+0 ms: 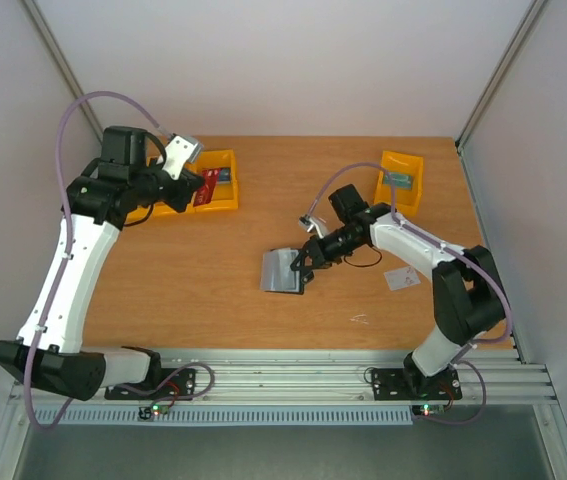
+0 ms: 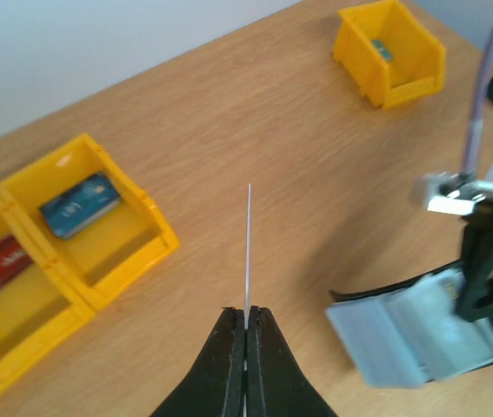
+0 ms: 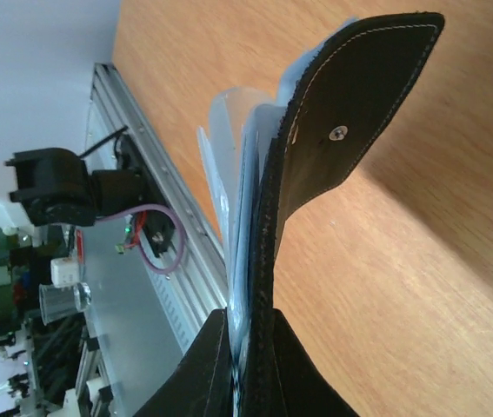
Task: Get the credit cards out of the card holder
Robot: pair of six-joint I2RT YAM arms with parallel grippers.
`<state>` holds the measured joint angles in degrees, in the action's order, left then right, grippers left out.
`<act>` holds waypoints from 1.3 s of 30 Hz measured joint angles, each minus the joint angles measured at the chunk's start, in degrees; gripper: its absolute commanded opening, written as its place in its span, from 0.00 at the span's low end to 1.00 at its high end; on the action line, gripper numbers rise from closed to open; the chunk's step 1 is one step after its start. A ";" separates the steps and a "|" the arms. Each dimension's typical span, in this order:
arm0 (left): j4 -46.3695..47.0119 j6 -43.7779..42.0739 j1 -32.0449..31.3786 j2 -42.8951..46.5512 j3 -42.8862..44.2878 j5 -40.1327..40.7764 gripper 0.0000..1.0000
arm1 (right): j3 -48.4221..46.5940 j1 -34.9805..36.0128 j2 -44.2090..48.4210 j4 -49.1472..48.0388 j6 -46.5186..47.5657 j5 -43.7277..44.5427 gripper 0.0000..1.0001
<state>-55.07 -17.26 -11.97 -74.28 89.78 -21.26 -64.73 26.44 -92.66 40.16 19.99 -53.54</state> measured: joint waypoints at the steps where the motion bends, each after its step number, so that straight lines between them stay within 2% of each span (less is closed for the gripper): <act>1: 0.13 1.49 0.48 0.04 -0.39 -1.60 0.00 | 0.35 0.00 -1.11 -0.13 0.50 -0.09 0.01; 3: 0.17 3.89 1.09 0.02 -1.07 -4.57 0.00 | 1.07 -0.02 -3.13 -0.13 1.18 0.50 0.03; 6: 0.15 6.34 1.11 -0.11 -1.40 -9.38 0.00 | 1.81 -0.70 -5.73 -0.02 1.44 3.43 0.22; 8: 0.13 6.86 1.07 -0.11 -1.40 -13.05 0.00 | 2.05 -1.53 -6.58 0.46 0.72 7.19 0.41; 12: -0.07 6.36 0.52 -0.07 -1.40 -18.43 0.00 | 1.03 -4.02 -6.69 4.48 -1.31 21.00 0.59; 16: -1.84 3.39 -1.77 0.31 -1.53 -23.30 0.00 | -1.57 -5.42 -3.50 10.19 -2.29 34.64 0.66; 19: -4.76 0.13 -4.85 0.79 -1.77 -27.21 0.00 | -6.14 -4.07 4.50 14.97 -0.87 41.75 0.69; 22: -7.56 -2.93 -7.82 1.03 -1.77 -30.77 0.00 | -13.27 -0.48 13.62 16.48 2.21 38.77 0.73; 25: -10.58 -5.97 -10.43 1.05 -1.70 -33.90 0.00 | -21.97 3.63 20.68 16.57 4.74 26.84 0.74; 29: -13.05 -8.81 -12.26 1.07 -1.49 -36.50 0.00 | -29.75 10.56 22.36 16.44 5.95 17.86 0.74; 33: -14.36 -10.32 -12.90 1.16 -1.33 -38.38 0.00 | -30.64 15.58 19.06 17.40 6.69 15.78 0.62; 35: -14.78 -10.62 -12.96 1.25 -1.29 -38.84 0.00 | -30.62 16.31 16.44 17.84 6.75 15.58 0.50; 39: -15.06 -10.93 -13.53 1.38 -1.22 -39.23 0.00 | -30.42 17.70 13.29 17.84 6.32 15.28 0.15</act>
<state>-70.13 -28.18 -25.50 -72.90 88.55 -60.49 -95.15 44.14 -79.37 58.00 26.30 -38.26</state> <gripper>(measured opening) 0.017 0.376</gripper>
